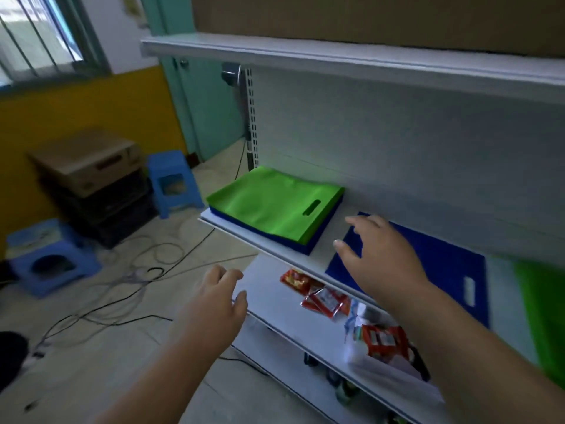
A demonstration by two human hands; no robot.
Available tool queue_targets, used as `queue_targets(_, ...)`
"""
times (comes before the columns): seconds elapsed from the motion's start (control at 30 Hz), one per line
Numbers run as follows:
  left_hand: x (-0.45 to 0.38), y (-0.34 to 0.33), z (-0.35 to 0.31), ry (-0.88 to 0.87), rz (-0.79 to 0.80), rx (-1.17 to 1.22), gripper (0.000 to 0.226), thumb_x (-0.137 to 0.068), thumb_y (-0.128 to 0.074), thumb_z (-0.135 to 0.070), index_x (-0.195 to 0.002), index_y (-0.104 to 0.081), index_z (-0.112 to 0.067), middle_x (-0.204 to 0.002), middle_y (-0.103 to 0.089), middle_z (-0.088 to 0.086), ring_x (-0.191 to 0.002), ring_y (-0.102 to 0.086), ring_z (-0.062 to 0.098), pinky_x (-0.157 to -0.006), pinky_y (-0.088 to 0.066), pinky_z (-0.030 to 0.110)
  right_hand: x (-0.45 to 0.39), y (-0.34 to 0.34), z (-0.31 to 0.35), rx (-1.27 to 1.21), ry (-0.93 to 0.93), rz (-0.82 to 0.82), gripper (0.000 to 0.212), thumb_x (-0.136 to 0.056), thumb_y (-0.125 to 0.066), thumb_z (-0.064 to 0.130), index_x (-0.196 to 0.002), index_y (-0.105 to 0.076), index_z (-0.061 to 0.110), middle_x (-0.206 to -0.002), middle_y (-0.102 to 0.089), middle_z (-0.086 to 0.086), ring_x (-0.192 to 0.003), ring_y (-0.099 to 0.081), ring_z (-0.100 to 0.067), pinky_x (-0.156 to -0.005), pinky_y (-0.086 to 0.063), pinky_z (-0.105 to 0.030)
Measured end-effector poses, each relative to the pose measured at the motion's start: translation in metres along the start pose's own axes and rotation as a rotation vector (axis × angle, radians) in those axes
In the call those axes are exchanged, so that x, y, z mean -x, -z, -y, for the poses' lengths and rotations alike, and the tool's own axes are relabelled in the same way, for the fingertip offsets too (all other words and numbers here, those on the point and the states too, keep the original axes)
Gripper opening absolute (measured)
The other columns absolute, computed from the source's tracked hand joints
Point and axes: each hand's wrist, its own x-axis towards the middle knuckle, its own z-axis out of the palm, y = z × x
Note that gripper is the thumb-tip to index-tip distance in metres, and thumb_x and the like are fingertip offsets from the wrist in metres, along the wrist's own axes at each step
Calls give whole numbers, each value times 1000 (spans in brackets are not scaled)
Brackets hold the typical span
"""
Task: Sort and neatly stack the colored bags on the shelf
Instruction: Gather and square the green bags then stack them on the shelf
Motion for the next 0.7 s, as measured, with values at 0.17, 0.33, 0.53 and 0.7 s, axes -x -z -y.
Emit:
queue_targets(0.17,-42,-8,40,7,-5,-1,25,-85,-67,-29,-110,-65,-25,-105,-59,-6,-73,-60,18,-58,-42,28,-49,-27,26,53,0,15,51,-96,-50,44,-140,-43,20,-135,-46,-3,-115,-50,-21,-87,-45,-33)
queue_targets(0.33,-100,-14,61,-17,13,-59,25,-86,-59,-31,-108,-68,-24,-100,-62,-3,-79,-63,22,-54,-44,28,-99,-52,27,87,-29,-37,49,-93,-58,41,-134,-51,15,-126,-54,-9,-108,-55,-27,-84,-49,-36)
queue_targets(0.53,-166,-5,94,-3,73,-14,31,-93,-53,-36,-123,-57,-30,-116,-58,-4,-89,-62,20,-64,-49,31,-137,-77,41,164,-144,6,42,-92,-56,43,-124,-56,16,-117,-57,-8,-97,-57,-27,-76,-48,-33)
queue_targets(0.7,-214,-8,130,-45,180,-9,40,-95,-47,-42,-133,-46,-34,-109,-50,-5,-73,-53,18,-54,-44,28,-124,-103,61,266,-311,44,45,-94,-50,49,-127,-54,19,-116,-63,-5,-104,-56,-25,-82,-48,-32)
